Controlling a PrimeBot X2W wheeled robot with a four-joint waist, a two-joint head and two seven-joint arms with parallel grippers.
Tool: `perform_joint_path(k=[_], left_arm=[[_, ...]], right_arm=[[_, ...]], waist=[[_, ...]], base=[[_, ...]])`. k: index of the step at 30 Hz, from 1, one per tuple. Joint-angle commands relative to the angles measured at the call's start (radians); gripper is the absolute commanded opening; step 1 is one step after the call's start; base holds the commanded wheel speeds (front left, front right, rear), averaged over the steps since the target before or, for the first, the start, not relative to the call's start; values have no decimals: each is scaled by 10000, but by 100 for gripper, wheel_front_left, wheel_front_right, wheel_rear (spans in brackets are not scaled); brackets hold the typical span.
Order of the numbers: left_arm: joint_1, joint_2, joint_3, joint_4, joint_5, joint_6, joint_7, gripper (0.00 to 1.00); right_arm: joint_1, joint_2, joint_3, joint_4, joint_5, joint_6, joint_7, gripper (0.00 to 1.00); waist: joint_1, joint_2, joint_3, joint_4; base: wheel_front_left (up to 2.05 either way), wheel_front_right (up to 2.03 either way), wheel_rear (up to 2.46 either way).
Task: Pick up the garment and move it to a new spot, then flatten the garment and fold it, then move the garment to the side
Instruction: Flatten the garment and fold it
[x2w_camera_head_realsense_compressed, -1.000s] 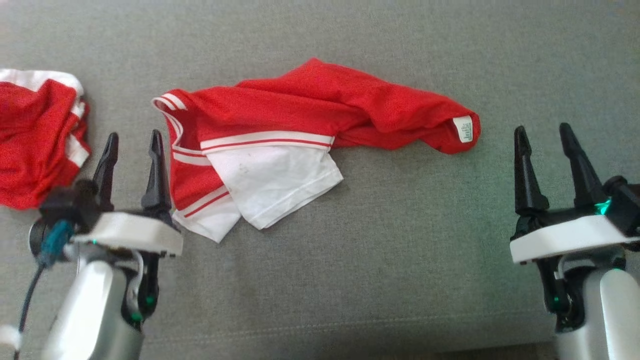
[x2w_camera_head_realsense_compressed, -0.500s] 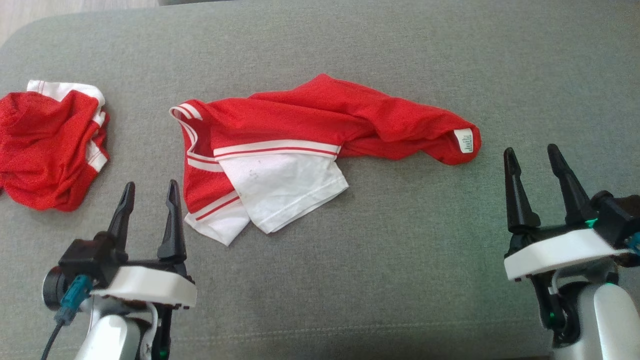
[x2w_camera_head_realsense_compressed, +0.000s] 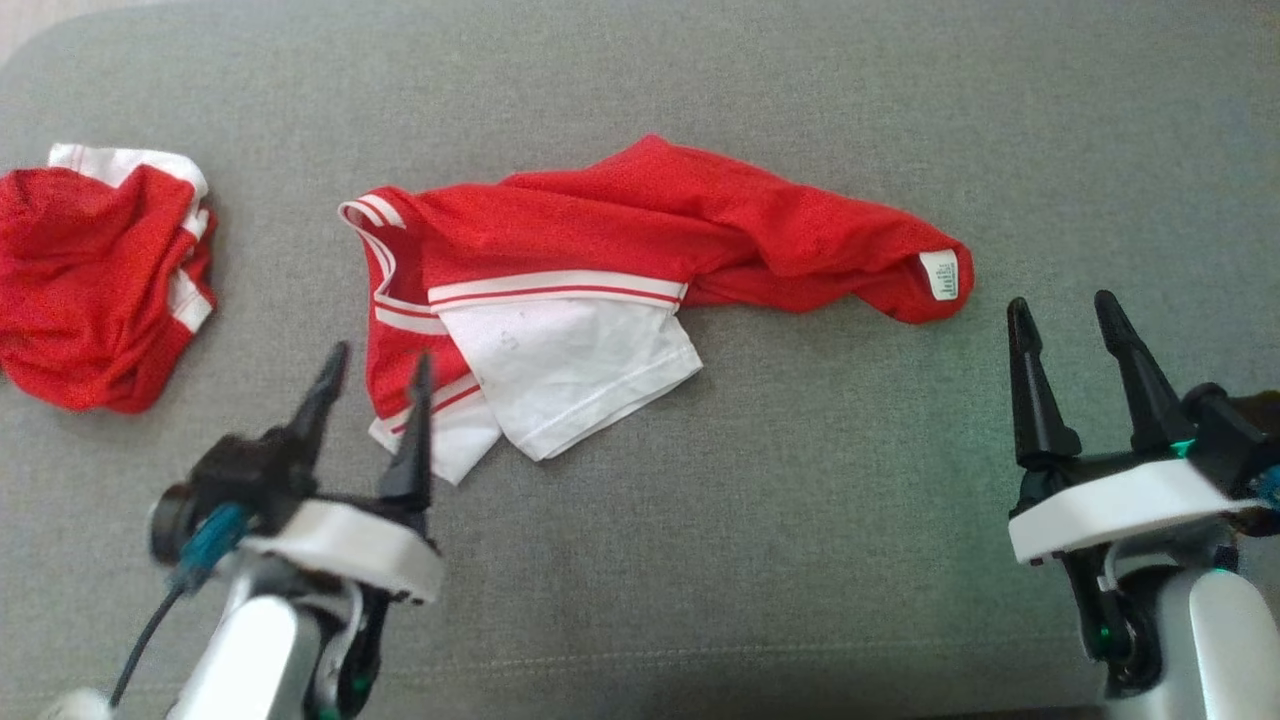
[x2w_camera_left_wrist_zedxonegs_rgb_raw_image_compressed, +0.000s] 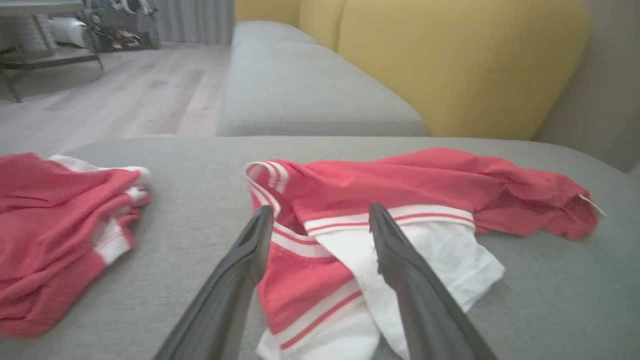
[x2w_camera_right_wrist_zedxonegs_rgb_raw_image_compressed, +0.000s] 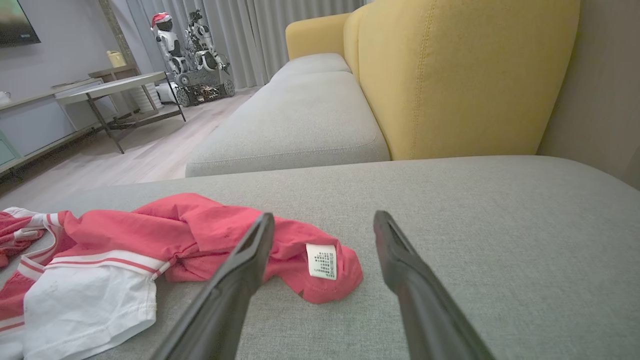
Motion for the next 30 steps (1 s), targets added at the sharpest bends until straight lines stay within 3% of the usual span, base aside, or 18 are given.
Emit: perform_joint_path(k=[1, 6, 12, 22, 23, 24, 26, 30], left_arm=[[-598, 61, 161, -100, -49, -164, 166, 100], [-774, -417, -506, 823, -436, -689, 705, 100], [-736, -854, -807, 1779, -928, -1022, 943, 100], [-1287, -970, -809, 2607, -1242, -1487, 609, 100], [-1317, -950, -826, 2571, -1197, -1498, 521, 92], [-1332, -936, -838, 2529, -1166, -1502, 446, 53], [-1338, -905, -837, 2430, -1104, -1463, 308, 1], [-1316, -854, -833, 2245, -1050, -1387, 218, 0]], right_arm=[[-283, -98, 259, -424, -23, 75, 14, 100], [-366, -92, 336, -409, -8, 75, -26, 100], [-477, -81, 321, -384, 5, 75, -95, 100], [-679, -61, 254, -260, -30, 75, -174, 100], [-682, -59, 225, -245, -33, 75, -178, 100], [-684, -57, 182, -221, -38, 75, -179, 100], [-688, -52, 126, -176, -54, 75, -181, 100], [-728, -46, 1, -63, -96, 75, -145, 100]], waist=[[0, 0, 114, -23], [0, 0, 389, -134], [0, 0, 723, -215], [0, 0, 1009, -284], [0, 0, 1018, -282], [0, 0, 1021, -278], [0, 0, 1008, -266], [0, 0, 983, -229]], base=[[0, 0, 0], [0, 0, 0], [0, 0, 0], [0, 0, 0], [0, 0, 0], [0, 0, 0], [0, 0, 0], [0, 0, 0]])
